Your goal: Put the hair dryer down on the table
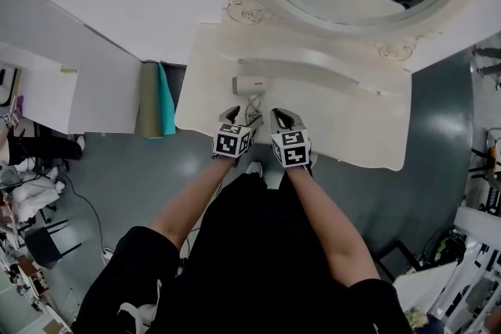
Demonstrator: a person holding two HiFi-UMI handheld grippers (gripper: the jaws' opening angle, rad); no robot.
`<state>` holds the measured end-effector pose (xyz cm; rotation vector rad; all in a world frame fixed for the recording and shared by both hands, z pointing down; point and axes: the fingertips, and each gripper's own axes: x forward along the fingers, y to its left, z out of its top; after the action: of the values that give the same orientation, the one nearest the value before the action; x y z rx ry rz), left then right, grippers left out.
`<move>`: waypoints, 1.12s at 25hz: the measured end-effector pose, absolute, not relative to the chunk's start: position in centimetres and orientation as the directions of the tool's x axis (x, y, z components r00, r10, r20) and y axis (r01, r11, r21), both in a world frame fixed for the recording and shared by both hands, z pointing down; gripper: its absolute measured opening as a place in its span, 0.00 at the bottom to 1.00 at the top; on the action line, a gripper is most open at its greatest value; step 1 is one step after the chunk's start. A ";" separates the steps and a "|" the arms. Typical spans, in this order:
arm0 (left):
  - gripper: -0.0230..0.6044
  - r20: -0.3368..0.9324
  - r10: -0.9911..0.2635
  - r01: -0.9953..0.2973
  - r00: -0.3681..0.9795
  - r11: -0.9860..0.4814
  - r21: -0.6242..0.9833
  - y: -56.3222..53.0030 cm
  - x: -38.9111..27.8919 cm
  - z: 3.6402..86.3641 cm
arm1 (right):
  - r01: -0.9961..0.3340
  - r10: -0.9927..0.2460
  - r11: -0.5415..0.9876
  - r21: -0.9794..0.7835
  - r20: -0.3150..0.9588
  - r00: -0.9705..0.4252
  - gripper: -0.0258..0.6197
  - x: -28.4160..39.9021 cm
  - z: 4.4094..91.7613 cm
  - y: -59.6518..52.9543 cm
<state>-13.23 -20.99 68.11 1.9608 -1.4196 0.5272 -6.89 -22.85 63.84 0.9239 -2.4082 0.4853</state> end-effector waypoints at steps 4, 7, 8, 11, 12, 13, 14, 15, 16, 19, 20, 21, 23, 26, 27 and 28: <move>0.59 0.607 -0.713 -0.937 0.349 -0.258 0.236 -20.2 -13.1 66.2 | -0.711 -0.549 0.692 -0.123 0.550 -0.629 0.07 -7.6 62.9 -22.2; 0.58 0.578 -0.740 -0.939 0.344 -0.257 0.229 -19.6 -13.2 64.5 | -0.708 -0.566 0.701 -0.091 0.534 -0.629 0.07 -8.3 62.0 -21.6; 0.58 0.568 -0.749 -0.939 0.341 -0.249 0.236 -19.4 -13.3 63.9 | -0.708 -0.571 0.701 -0.085 0.528 -0.629 0.07 -8.4 61.7 -21.4; 0.58 0.522 -0.781 -0.936 0.344 -0.241 0.258 -18.9 -13.6 61.4 | -0.715 -0.588 0.694 -0.077 0.512 -0.626 0.07 -8.7 60.4 -21.1; 0.58 0.502 -0.794 -0.936 0.342 -0.241 0.257 -18.7 -13.8 60.5 | -0.716 -0.593 0.694 -0.074 0.506 -0.627 0.07 -8.8 59.8 -20.9; 0.58 0.481 -0.809 -0.937 0.337 -0.240 0.253 -18.5 -14.0 59.5 | -0.716 -0.597 0.695 -0.072 0.497 -0.629 0.07 -9.0 59.3 -20.7; 0.58 0.459 -0.824 -0.939 0.331 -0.240 0.247 -18.3 -14.2 58.5 | -0.714 -0.601 0.696 -0.071 0.486 -0.634 0.07 -9.1 58.6 -20.4; 0.57 0.437 -0.838 -0.940 0.326 -0.239 0.242 -18.2 -14.3 57.6 | -0.713 -0.606 0.697 -0.072 0.472 -0.640 0.07 -9.1 58.0 -20.3; 0.56 0.416 -0.850 -0.941 0.322 -0.240 0.238 -18.1 -14.3 56.7 | -0.713 -0.612 0.697 -0.075 0.456 -0.646 0.07 -9.0 57.2 -20.2; 0.55 0.364 -0.876 -0.941 0.317 -0.241 0.238 -17.8 -14.2 54.4 | -0.710 -0.627 0.700 -0.082 0.406 -0.665 0.07 -8.6 54.6 -20.1; 0.54 0.350 -0.882 -0.940 0.316 -0.241 0.242 -17.5 -14.4 53.6 | -0.706 -0.629 0.703 -0.083 0.390 -0.672 0.07 -8.6 53.7 -19.9; 0.54 0.336 -0.887 -0.939 0.316 -0.241 0.247 -17.3 -14.6 52.9 | -0.702 -0.630 0.707 -0.085 0.374 -0.680 0.07 -8.6 52.8 -19.6; 0.52 0.311 -0.895 -0.935 0.319 -0.245 0.255 -16.7 -15.1 51.6 | -0.692 -0.630 0.716 -0.091 0.345 -0.696 0.07 -8.7 51.1 -18.9; 0.47 0.281 -0.900 -0.928 0.335 -0.262 0.265 -16.0 -15.1 50.1 | -0.686 -0.630 0.719 -0.114 0.310 -0.712 0.07 -8.1 49.4 -17.9; 0.45 0.270 -0.900 -0.925 0.341 -0.271 0.266 -15.8 -14.9 49.7 | -0.685 -0.631 0.717 -0.126 0.301 -0.715 0.07 -7.8 49.0 -17.6; 0.44 0.259 -0.901 -0.923 0.347 -0.280 0.263 -15.5 -14.7 49.2 | -0.685 -0.631 0.715 -0.139 0.292 -0.719 0.07 -7.5 48.6 -17.2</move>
<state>-14.69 -15.49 49.20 2.2521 -1.6074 0.0838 -7.46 -17.22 48.57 1.0506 -2.6981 0.3507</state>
